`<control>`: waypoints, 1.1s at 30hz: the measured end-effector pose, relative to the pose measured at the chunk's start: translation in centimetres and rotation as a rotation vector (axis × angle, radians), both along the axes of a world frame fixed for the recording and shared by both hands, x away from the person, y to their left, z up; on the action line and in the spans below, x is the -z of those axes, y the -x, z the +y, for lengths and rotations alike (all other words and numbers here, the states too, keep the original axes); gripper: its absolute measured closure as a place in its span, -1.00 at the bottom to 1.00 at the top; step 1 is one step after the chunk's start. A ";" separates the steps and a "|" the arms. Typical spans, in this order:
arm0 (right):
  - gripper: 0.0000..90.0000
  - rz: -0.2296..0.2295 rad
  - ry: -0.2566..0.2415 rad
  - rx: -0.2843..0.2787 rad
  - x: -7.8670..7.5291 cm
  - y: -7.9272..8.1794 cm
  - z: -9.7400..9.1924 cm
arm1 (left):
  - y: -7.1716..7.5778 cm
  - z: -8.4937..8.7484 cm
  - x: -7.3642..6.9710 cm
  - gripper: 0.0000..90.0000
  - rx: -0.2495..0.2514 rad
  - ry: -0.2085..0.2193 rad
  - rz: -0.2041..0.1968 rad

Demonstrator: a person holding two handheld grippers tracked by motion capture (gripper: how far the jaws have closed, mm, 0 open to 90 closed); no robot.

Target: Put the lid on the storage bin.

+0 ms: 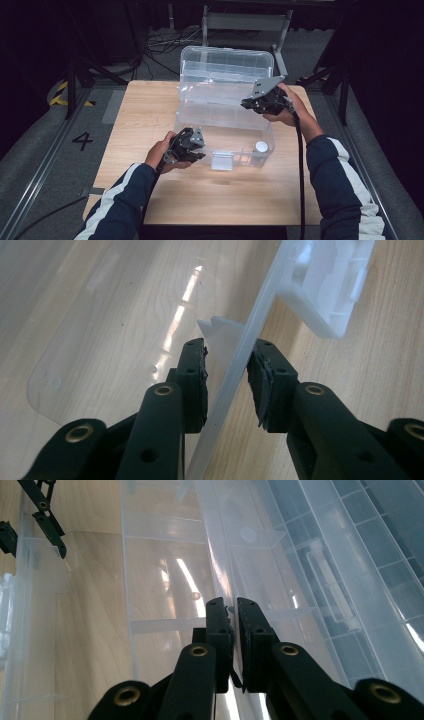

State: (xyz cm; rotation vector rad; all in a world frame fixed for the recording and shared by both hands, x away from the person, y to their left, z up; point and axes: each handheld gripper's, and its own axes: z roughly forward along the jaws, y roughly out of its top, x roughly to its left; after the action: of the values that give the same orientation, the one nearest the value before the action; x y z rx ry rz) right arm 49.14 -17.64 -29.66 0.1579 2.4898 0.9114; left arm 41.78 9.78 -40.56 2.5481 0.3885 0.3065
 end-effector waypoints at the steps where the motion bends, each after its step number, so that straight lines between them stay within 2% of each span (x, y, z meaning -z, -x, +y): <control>1: 0.90 0.003 -0.006 -0.003 0.0 0.0 -0.1 | 0.0 0.0 0.0 0.53 0.000 0.000 -0.002; 19: 0.89 0.012 -0.030 -0.008 0.4 1.0 -0.4 | 0.1 0.1 0.1 0.51 -0.007 0.017 -0.010; 33: 0.87 0.013 -0.028 -0.019 0.7 2.0 -0.4 | 0.3 0.2 0.2 0.49 -0.011 0.028 -0.030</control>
State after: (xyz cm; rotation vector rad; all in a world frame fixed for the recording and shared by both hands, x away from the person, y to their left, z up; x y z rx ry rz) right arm 47.10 -18.08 -30.34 0.1502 2.4952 0.9567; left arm 41.46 9.94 -40.72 2.5115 0.3930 0.3402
